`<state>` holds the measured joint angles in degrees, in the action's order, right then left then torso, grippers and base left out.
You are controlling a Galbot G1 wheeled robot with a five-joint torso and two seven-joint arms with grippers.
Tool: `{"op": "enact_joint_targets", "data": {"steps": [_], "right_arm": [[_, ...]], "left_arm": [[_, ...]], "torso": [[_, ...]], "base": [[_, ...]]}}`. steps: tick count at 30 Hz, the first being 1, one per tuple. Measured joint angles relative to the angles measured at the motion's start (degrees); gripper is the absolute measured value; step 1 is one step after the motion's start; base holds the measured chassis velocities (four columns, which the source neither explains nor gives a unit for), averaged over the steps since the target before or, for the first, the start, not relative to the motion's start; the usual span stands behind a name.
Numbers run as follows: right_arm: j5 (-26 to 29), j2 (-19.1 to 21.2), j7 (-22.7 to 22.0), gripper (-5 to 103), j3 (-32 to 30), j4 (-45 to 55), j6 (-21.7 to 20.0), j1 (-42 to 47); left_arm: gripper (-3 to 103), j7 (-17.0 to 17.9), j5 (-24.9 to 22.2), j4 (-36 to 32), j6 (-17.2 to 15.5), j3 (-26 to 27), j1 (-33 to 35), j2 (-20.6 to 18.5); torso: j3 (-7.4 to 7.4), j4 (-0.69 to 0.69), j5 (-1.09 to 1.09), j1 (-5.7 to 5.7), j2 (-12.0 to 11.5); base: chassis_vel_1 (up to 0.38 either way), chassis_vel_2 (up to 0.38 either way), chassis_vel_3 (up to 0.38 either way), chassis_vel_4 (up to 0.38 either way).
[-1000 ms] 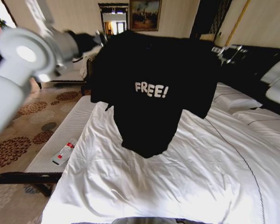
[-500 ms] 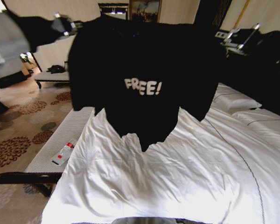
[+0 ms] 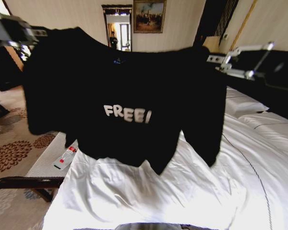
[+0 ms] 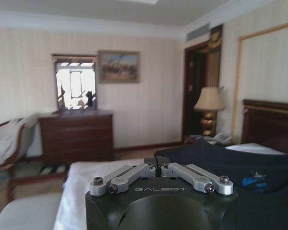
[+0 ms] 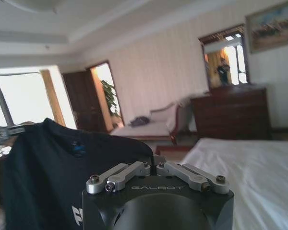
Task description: Fold the clothes on the bed.
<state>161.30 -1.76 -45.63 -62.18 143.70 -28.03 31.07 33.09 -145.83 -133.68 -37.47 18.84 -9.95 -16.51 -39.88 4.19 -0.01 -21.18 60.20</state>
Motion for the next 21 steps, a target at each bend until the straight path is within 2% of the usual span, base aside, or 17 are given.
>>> {"op": "enact_joint_targets", "data": {"steps": [1,2,5,8,11,12,14,16,17,18,19,20,21], "right_arm": [[2.95,0.76,-2.27,1,-0.39,0.01,-0.37,-0.86],[4.44,1.14,-3.38,1,-0.43,0.01,-0.63,-1.47],[6.69,1.31,-6.64,1,-0.16,-0.02,-1.76,-2.52],[6.57,-0.11,-7.63,1,1.38,-0.1,-2.4,-2.16],[2.34,-3.77,-7.9,1,4.73,-0.22,-3.03,0.52],[2.34,-3.77,-7.9,1,4.73,-0.22,-3.03,0.52],[-7.22,-9.37,-6.91,1,7.85,-0.31,-3.81,7.28],[-17.68,-14.63,-4.4,1,9.43,-0.4,-4.64,16.92],[-21.82,-16.63,-2.89,1,10.26,-0.4,-5.0,20.1],[-21.82,-16.63,-2.89,1,10.26,-0.4,-5.0,20.1],[-27.81,-19.58,-0.25,1,12.45,-0.65,-5.43,23.75],[-30.53,-20.94,0.94,1,13.95,-1.11,-5.57,25.07],[-35.8,-23.81,3.46,1,17.65,-3.03,-5.79,26.88]], "left_arm": [[0,2.83,-2.92,0.37,-2.28,-0.07,-1.94,-0.34],[0,4.17,-4.75,0.78,-3.49,0.05,-2.89,-0.56],[0,7.75,-10.2,0.75,-4.66,-0.36,-4.52,-2.44],[0,9.73,-10.23,-1.73,-4.32,-1.77,-3.58,-2.11],[0,10.72,-5.64,-5.36,-0.81,-2.3,1.22,0.48],[0,10.72,-5.64,-5.36,-0.81,-2.3,1.22,0.48],[0,10.79,2.71,-7.3,2.05,-1.02,10.56,5.76],[0,11.84,14.81,-6.71,2.39,0.33,21.6,13.91],[0,12.03,19.7,-6.01,2.36,-0.12,24.93,17.11],[0,12.03,19.7,-6.01,2.36,-0.12,24.93,17.11],[0,12.25,25.57,-5.0,2.21,-2.07,29.1,21.46],[0,12.32,27.48,-4.63,2.14,-3.19,30.31,22.98],[0,12.37,33.15,-3.4,2.04,-7.12,32.43,26.98]], "torso": [[0.0,0.0,0.0,0.0,0.0],[0.0,0.02,0.01,0.0,0.0],[0.0,0.0,0.01,-0.01,0.0],[0.0,-0.01,0.01,0.0,0.0],[-0.01,0.01,0.01,0.0,0.0],[-0.01,0.01,0.01,0.0,0.0],[-0.01,-0.02,0.04,-0.01,-0.01],[-0.03,0.0,0.07,-0.03,-0.02],[-0.03,0.05,0.06,-0.04,-0.03],[-0.03,0.05,0.06,-0.04,-0.03],[-0.04,0.09,0.0,-0.06,-0.03],[-0.04,0.07,0.0,-0.06,-0.04],[-0.04,0.05,0.02,-0.06,-0.04]], "base": [[0.0,0.0,0.0,0.0],[0.0,0.0,0.0,0.0],[0.0,0.0,0.0,0.0],[0.0,0.0,0.0,0.0],[0.0,0.0,0.0,0.0],[0.0,0.0,0.0,0.0],[0.0,0.0,0.0,0.0],[0.0,0.0,0.0,0.0],[0.0,0.0,0.0,0.0],[0.0,0.0,0.0,0.0],[0.0,0.0,0.0,0.0],[0.0,0.0,0.0,0.0],[0.0,0.0,0.0,0.0]]}}
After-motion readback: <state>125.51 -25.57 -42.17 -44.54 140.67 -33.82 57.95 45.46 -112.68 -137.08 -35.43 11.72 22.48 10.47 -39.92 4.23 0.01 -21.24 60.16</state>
